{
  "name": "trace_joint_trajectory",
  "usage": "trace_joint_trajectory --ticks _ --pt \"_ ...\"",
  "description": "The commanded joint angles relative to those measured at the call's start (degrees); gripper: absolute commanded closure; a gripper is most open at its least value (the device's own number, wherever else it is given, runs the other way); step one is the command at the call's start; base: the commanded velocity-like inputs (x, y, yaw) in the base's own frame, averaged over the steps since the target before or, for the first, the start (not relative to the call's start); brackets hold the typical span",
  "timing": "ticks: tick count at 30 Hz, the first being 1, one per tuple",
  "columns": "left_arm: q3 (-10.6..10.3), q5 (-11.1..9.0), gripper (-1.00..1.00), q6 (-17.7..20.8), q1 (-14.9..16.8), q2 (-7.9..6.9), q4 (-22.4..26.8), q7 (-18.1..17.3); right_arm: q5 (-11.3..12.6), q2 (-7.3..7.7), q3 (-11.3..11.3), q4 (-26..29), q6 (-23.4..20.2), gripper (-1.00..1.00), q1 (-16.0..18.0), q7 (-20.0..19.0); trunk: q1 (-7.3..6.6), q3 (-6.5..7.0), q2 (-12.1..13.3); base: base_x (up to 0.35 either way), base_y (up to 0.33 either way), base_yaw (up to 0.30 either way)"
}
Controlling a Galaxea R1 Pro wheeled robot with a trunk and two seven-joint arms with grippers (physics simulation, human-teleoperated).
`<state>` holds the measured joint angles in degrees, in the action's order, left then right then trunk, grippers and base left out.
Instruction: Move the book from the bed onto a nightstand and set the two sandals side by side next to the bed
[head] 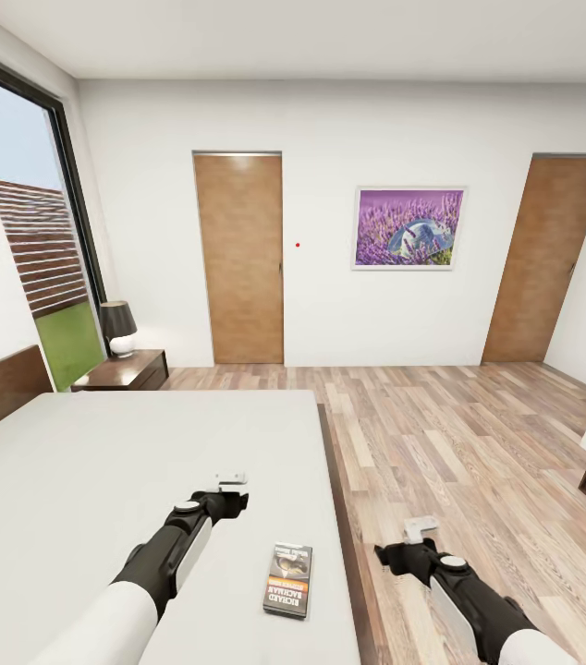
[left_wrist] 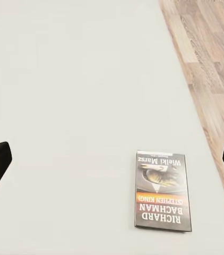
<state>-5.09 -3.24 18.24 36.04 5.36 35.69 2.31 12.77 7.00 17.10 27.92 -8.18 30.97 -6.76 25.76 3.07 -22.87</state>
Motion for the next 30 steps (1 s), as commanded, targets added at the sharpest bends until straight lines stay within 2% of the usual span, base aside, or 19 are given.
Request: trace_joint_trajectory --ticks 1,9,16,23,30 --pt "-0.2 -0.3 -1.00 -0.1 0.0 -0.05 0.1 0.2 0.6 0.35 0.3 0.8 -0.8 -1.00 0.2 0.0 0.02 -0.03 0.0 0.000 0.000 0.000" --pt "-0.1 -0.3 -1.00 -0.8 0.0 -0.08 0.1 0.2 0.6 0.92 0.4 1.8 -1.7 -1.00 2.6 -0.2 0.02 -0.03 0.0 0.000 0.000 0.000" --pt "-0.2 -0.2 -1.00 -0.8 0.0 -0.01 -0.1 0.2 0.7 1.29 -0.1 2.0 -1.7 -1.00 3.4 -0.4 0.02 -0.03 0.0 0.000 0.000 0.000" --pt "-0.2 -0.3 -1.00 -1.0 0.1 0.43 -3.4 0.2 0.7 1.94 -1.1 2.1 -1.6 -1.00 3.5 -0.7 0.02 -0.03 0.0 0.000 0.000 0.000" --pt "-0.2 -0.3 -1.00 -1.4 0.2 1.40 -5.9 0.2 0.8 3.37 -1.5 2.6 -1.6 -1.00 3.4 -1.8 0.02 -0.03 0.0 0.000 0.000 0.000"
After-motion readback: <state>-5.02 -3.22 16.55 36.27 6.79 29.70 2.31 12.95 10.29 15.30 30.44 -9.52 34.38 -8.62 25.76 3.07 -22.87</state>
